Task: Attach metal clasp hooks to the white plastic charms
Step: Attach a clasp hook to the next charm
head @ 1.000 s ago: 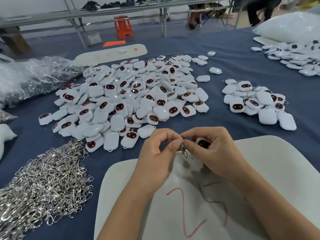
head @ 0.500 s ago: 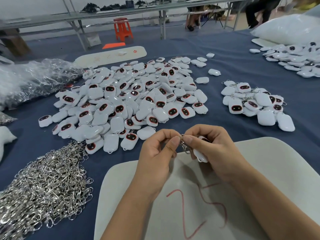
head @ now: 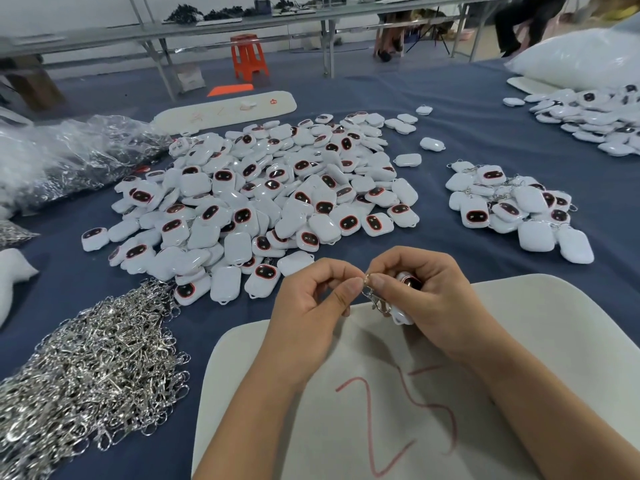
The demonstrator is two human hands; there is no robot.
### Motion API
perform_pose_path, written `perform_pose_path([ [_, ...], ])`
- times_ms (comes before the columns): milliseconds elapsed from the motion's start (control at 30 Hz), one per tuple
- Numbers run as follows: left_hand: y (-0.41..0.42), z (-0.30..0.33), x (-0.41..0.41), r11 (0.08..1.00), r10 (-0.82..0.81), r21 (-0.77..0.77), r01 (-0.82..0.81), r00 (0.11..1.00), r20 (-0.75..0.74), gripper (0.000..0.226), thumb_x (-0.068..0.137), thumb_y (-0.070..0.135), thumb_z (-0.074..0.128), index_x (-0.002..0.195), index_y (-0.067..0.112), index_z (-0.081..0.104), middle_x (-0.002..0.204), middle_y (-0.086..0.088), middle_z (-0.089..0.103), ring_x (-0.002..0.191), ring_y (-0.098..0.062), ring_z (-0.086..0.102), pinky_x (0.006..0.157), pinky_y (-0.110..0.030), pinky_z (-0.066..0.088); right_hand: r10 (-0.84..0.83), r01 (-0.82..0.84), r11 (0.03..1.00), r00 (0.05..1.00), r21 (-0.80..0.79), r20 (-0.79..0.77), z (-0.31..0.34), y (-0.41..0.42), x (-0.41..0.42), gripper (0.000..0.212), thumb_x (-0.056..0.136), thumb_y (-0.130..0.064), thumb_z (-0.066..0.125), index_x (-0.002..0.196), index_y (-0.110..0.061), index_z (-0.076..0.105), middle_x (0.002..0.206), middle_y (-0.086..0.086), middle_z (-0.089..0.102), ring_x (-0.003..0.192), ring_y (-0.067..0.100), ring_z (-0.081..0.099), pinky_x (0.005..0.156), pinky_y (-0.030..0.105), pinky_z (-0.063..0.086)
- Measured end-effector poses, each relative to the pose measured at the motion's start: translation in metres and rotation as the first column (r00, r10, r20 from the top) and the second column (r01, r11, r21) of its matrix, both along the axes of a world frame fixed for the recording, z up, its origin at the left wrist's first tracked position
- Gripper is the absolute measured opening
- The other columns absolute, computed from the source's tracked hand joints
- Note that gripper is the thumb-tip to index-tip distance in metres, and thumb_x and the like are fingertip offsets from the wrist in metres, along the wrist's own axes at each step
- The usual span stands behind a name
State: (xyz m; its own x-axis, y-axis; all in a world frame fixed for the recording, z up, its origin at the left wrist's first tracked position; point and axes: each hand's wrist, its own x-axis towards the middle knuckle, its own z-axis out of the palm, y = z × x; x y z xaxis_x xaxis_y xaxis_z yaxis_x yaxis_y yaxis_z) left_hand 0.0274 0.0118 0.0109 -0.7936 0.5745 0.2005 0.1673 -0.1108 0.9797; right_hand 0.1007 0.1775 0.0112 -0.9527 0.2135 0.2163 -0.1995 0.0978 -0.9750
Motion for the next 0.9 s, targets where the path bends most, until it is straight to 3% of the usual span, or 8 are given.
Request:
perform_pose_path([
  [200, 0.000, -0.001, 0.000, 1.000, 0.000, 0.012, 0.000, 1.000, 0.016, 0.012, 0.089, 0.020, 0.069, 0.086, 0.029, 0.075, 0.077, 0.010, 0.067, 0.069, -0.005, 0.055, 0.066, -0.017, 0.047, -0.014, 0.015, 1.000, 1.000, 0.027, -0.018, 0.001, -0.001, 0.001, 0.016, 0.096, -0.005, 0.072, 0.083, -0.014, 0.073, 0.069, 0.025, 0.059, 0.059, 0.021, 0.051, 0.054, 0.024, 0.047],
  [433, -0.001, 0.001, 0.000, 1.000, -0.011, 0.029, 0.010, 1.000, 0.026, 0.013, 0.087, 0.016, 0.068, 0.085, 0.027, 0.075, 0.084, 0.011, 0.068, 0.074, -0.008, 0.056, 0.068, -0.020, 0.048, -0.009, 0.009, 1.000, 1.000, 0.008, -0.012, 0.000, -0.001, 0.001, 0.015, 0.096, -0.007, 0.072, 0.083, -0.015, 0.074, 0.064, 0.007, 0.061, 0.056, 0.015, 0.051, 0.053, 0.025, 0.046],
  [533, 0.001, 0.003, 0.003, 1.000, 0.023, -0.018, -0.025, 0.996, -0.082, 0.011, 0.090, 0.013, 0.063, 0.086, 0.019, 0.070, 0.087, 0.011, 0.065, 0.074, -0.008, 0.056, 0.069, -0.018, 0.047, -0.034, 0.035, 0.999, 0.999, 0.035, -0.022, 0.000, -0.002, 0.002, 0.016, 0.097, -0.007, 0.072, 0.084, -0.016, 0.074, 0.067, 0.015, 0.062, 0.059, 0.019, 0.051, 0.054, 0.028, 0.046],
  [633, 0.005, 0.002, 0.009, 0.988, 0.124, -0.057, -0.146, 0.951, -0.283, 0.015, 0.095, 0.006, 0.056, 0.088, 0.017, 0.062, 0.088, 0.008, 0.059, 0.073, -0.012, 0.055, 0.069, -0.015, 0.043, -0.091, 0.098, 0.991, 0.993, 0.093, -0.070, -0.002, -0.006, 0.003, 0.016, 0.097, -0.009, 0.073, 0.084, -0.018, 0.073, 0.070, 0.013, 0.063, 0.059, 0.027, 0.050, 0.056, 0.031, 0.044],
  [733, 0.009, -0.003, 0.012, 0.971, 0.222, -0.022, -0.238, 0.931, -0.290, 0.018, 0.098, 0.002, 0.053, 0.089, 0.015, 0.060, 0.087, 0.003, 0.058, 0.074, -0.017, 0.055, 0.069, -0.020, 0.044, -0.138, 0.157, 0.978, 0.980, 0.138, -0.141, -0.006, -0.013, 0.003, 0.014, 0.096, -0.007, 0.071, 0.085, -0.016, 0.072, 0.067, 0.006, 0.063, 0.057, 0.032, 0.049, 0.053, 0.034, 0.042],
  [833, 0.014, -0.004, 0.017, 0.969, 0.244, 0.004, -0.249, 0.947, -0.208, 0.013, 0.098, 0.010, 0.050, 0.090, 0.014, 0.059, 0.082, 0.004, 0.058, 0.072, -0.014, 0.055, 0.070, -0.021, 0.046, -0.179, 0.213, 0.962, 0.964, 0.173, -0.196, -0.008, -0.018, 0.002, 0.016, 0.096, -0.003, 0.071, 0.087, -0.016, 0.071, 0.067, 0.001, 0.064, 0.052, 0.024, 0.049, 0.050, 0.033, 0.043],
  [900, 0.015, -0.003, 0.020, 0.971, 0.227, -0.013, -0.238, 0.941, -0.250, 0.014, 0.099, 0.012, 0.050, 0.089, 0.018, 0.058, 0.082, 0.006, 0.058, 0.074, -0.014, 0.057, 0.071, -0.021, 0.046, -0.181, 0.227, 0.945, 0.963, 0.238, -0.200, -0.006, -0.014, 0.002, 0.014, 0.095, -0.006, 0.070, 0.088, -0.018, 0.070, 0.067, -0.002, 0.065, 0.051, 0.014, 0.052, 0.050, 0.027, 0.045],
])
